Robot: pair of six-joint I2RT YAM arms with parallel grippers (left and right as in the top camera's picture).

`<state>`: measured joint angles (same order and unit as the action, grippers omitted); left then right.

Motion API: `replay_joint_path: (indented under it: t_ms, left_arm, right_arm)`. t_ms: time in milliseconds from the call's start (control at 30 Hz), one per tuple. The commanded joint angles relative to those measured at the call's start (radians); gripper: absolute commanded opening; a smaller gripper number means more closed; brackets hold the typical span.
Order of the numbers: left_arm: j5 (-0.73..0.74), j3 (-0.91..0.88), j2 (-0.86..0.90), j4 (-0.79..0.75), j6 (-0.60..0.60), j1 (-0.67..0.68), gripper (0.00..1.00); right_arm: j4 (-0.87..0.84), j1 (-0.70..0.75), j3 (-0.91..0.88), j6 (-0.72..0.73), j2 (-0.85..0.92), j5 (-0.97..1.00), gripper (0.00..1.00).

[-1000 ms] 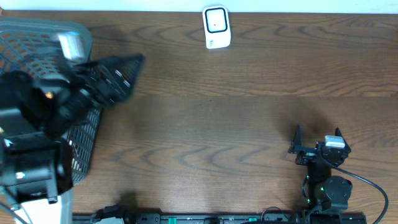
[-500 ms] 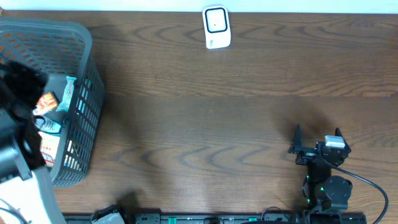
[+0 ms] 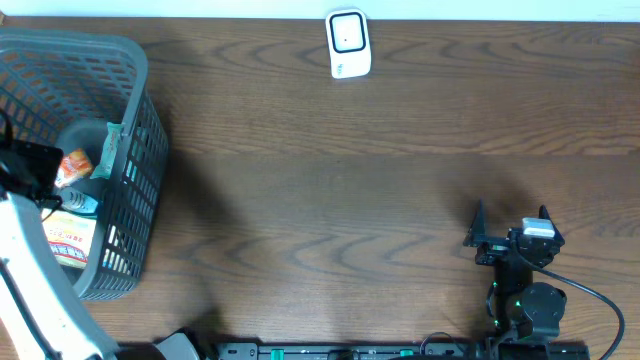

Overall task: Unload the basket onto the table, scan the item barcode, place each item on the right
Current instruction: 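Reach the left gripper into the basket toward the teal bottle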

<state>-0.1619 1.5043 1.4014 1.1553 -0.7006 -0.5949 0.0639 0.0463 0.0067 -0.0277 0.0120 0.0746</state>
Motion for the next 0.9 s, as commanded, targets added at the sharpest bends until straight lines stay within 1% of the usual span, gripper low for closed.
replay_joint_path:
  t_ms: [0, 33, 133, 367, 433, 533, 700, 800, 867]
  left_arm:
    - [0.070, 0.017, 0.068, 0.015, 0.027, -0.004, 0.98]
    - [0.108, 0.017, 0.094, 0.014, 0.054, -0.004, 0.98]
    - [0.152, 0.017, 0.146, 0.014, 0.091, -0.004, 0.98]
    - [0.180, 0.017, 0.272, -0.002, 0.215, -0.004, 0.98]
    - [0.181, 0.017, 0.295, -0.007, 0.227, -0.004, 1.00]
    - [0.181, 0.017, 0.319, -0.012, 0.257, -0.004, 0.95]
    - [0.181, 0.016, 0.323, -0.027, 0.309, -0.004, 0.93]
    - [0.181, 0.016, 0.323, -0.027, 0.309, -0.004, 0.89]
    - [0.180, 0.016, 0.323, -0.027, 0.310, -0.004, 0.83]
  right_arm:
    - [0.004, -0.008, -0.001, -0.011, -0.005, -0.006, 0.99]
    - [0.004, -0.008, -0.001, -0.011, -0.005, -0.006, 0.99]
    - [0.004, -0.008, -0.001, -0.011, -0.005, -0.006, 0.99]
    - [0.004, -0.008, -0.001, -0.011, -0.005, -0.006, 0.99]
    - [0.004, -0.008, -0.001, -0.011, -0.005, -0.006, 0.99]
    - [0.004, -0.008, -0.001, -0.011, -0.005, -0.006, 0.99]
    - [0.004, -0.008, -0.001, -0.011, -0.005, -0.006, 0.99]
    - [0.004, -0.008, -0.001, -0.011, -0.005, -0.006, 0.99]
    - [0.004, -0.008, -0.001, -0.011, -0.005, -0.006, 0.99]
